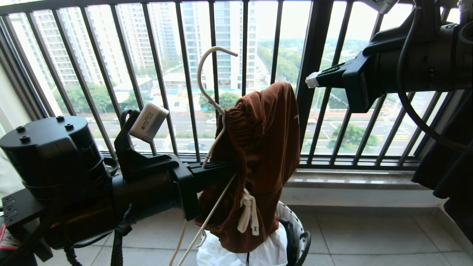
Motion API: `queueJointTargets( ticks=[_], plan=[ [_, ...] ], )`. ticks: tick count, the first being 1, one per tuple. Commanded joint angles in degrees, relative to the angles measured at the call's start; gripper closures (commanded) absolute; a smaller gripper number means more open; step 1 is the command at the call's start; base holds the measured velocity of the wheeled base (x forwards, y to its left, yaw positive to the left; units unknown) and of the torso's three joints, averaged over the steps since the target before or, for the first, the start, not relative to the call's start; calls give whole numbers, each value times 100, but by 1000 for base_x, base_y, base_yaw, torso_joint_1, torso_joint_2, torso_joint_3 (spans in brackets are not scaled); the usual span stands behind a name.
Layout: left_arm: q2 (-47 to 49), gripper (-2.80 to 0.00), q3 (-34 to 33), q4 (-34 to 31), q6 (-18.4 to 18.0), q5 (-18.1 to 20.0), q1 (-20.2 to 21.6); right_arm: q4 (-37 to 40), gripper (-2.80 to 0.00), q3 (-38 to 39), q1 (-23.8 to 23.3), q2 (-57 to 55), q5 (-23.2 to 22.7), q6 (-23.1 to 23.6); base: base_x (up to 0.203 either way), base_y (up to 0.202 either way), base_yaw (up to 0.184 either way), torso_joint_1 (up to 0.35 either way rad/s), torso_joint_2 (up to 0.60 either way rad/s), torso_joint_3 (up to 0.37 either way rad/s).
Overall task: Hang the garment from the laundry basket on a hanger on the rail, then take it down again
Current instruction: Hang the clothes on the clothes rack
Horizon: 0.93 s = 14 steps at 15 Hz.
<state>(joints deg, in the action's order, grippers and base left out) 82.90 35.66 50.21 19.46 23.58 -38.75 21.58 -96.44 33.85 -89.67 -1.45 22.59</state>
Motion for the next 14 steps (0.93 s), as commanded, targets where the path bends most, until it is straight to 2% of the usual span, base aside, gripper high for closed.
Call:
queueJointTargets(
  ticks=[1,3,4,5,8,11,14],
  plan=[
    [-114,0,-27,-63,118,265,16,190,0,-234,-281,-257,-385,105,0,0,0,0,0,0],
    [-204,0,-6,-247,190,295,17,274,0,-307,-420,-255,-815,238,0,0,0,0,0,0],
    [-230,0,-6,-288,190,357,26,311,0,-261,-446,-216,-847,266,0,0,0,0,0,0],
    [-245,0,-6,-338,197,512,74,419,-280,-174,-506,-137,-868,309,0,0,0,0,0,0],
    [-335,0,115,-773,190,618,147,680,-280,-182,-563,-82,-1185,513,0,0,0,0,0,0],
    [-407,0,108,-829,199,850,175,565,-280,-159,-595,-252,-1552,783,0,0,0,0,0,0],
    [-356,0,110,-927,191,880,166,558,-280,-102,-728,-301,-1918,1178,0,0,0,0,0,0]
  ],
)
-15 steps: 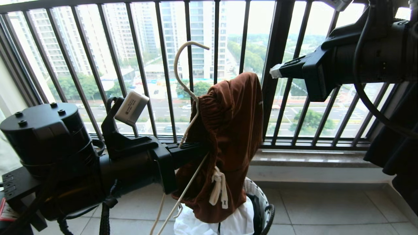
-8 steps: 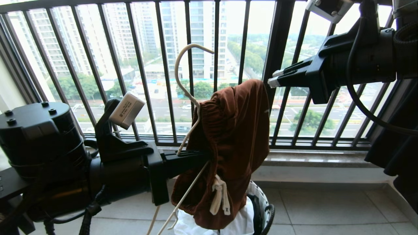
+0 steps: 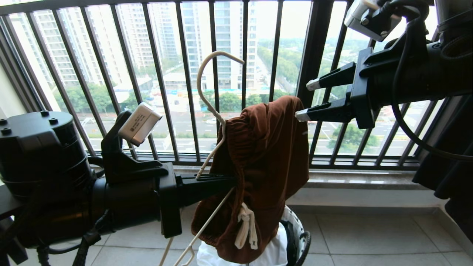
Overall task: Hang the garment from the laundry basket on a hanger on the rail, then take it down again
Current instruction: Hang the clothes on the clothes rack
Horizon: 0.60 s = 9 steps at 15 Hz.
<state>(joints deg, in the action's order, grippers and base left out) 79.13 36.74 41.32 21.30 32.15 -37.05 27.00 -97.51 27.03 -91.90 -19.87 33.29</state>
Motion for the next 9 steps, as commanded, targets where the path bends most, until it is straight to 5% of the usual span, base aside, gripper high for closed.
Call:
queueJointTargets(
  ticks=[1,9],
  plan=[
    [-8,0,16,-125,6,107,-4,12,-280,-14,-48,-166,-98,198,0,0,0,0,0,0],
    [173,0,17,-265,6,195,-58,52,-280,92,-39,-487,-114,681,0,0,0,0,0,0]
  ],
)
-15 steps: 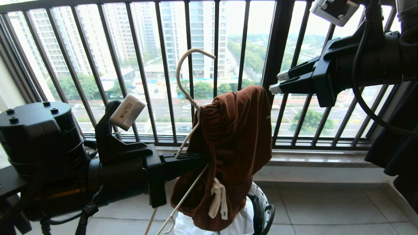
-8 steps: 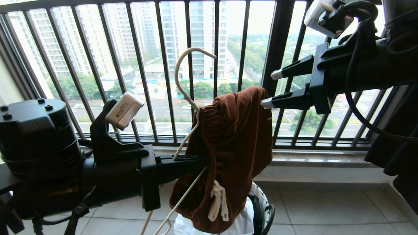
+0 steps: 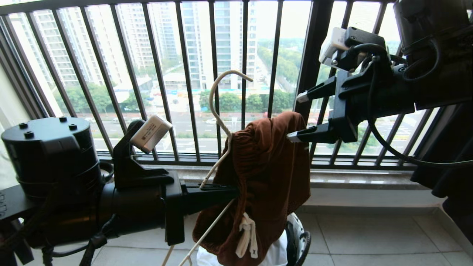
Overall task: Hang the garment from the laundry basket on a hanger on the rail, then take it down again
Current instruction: Hang the clothes on the clothes rack
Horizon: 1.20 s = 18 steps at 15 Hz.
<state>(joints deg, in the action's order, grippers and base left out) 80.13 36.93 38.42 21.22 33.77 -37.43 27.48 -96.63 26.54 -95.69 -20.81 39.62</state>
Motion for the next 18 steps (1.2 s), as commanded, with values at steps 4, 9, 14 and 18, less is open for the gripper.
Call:
queueJointTargets(
  ticks=[4,9,14,18],
  plan=[
    [49,0,-19,22,22,69,-127,-14,-280,-9,132,-222,-45,155,0,0,0,0,0,0],
    [47,0,-80,16,-31,69,-221,61,-280,92,463,-300,-55,265,0,0,0,0,0,0],
    [39,0,-71,39,-39,69,-221,428,-280,119,735,-314,-139,336,0,0,0,0,0,0],
    [2,0,-80,69,-41,69,-221,425,-280,-145,871,-530,-301,336,0,0,0,0,0,0]
  ],
)
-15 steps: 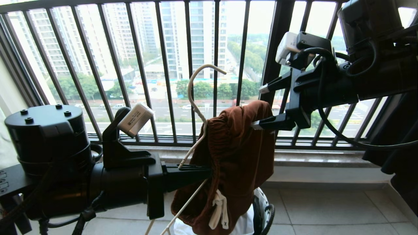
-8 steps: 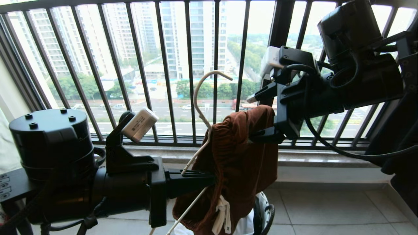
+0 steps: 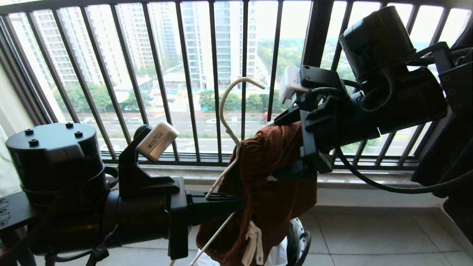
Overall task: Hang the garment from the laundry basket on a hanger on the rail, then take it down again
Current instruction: Hang the clothes on the clothes rack
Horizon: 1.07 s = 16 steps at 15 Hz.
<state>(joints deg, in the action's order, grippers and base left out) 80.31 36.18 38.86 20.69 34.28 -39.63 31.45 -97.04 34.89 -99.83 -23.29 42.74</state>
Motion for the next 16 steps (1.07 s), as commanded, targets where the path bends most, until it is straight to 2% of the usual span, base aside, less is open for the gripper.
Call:
queueJointTargets(
  ticks=[1,12,13,16],
  plan=[
    [-57,0,-21,30,5,17,-1,35,-280,-102,90,-115,-61,24,0,0,0,0,0,0],
    [-156,0,-111,34,-48,17,-9,28,-280,-140,220,-133,-132,24,0,0,0,0,0,0],
    [-156,0,-103,25,-48,17,-9,28,0,-140,220,-133,-132,24,0,0,0,0,0,0],
    [-147,0,-103,34,-48,17,-8,28,0,-140,220,-106,-132,6,0,0,0,0,0,0]
  ],
)
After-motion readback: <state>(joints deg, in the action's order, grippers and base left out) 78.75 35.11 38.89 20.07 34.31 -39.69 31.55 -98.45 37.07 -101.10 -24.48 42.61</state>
